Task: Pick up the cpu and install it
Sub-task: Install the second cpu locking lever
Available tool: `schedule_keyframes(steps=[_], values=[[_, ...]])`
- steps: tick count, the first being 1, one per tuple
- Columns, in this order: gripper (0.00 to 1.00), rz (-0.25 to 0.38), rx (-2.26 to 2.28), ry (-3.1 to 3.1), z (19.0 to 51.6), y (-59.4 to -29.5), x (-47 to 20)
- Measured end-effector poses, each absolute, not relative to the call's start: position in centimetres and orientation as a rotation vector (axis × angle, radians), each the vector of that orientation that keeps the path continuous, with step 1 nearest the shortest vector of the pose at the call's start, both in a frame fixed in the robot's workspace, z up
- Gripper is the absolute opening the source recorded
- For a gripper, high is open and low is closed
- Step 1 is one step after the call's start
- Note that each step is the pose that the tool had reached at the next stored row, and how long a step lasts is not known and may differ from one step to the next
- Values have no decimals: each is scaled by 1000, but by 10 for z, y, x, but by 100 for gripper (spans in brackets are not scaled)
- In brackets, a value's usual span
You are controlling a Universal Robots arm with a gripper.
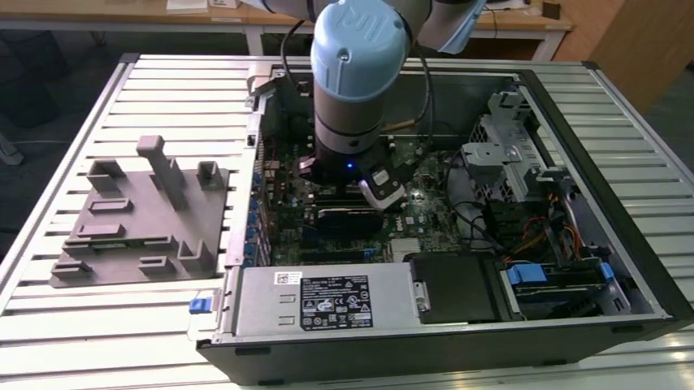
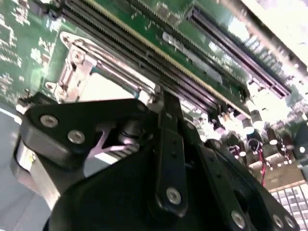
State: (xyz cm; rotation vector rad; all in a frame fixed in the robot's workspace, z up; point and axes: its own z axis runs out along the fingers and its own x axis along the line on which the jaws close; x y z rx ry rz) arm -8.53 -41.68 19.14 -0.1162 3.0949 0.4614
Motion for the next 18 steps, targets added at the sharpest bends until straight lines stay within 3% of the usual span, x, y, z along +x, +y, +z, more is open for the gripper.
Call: schedule_keyframes(steps=[13, 18], values=[[11, 475, -116, 3093, 187, -417, -89], [11, 475, -116, 3092, 199, -417, -89]])
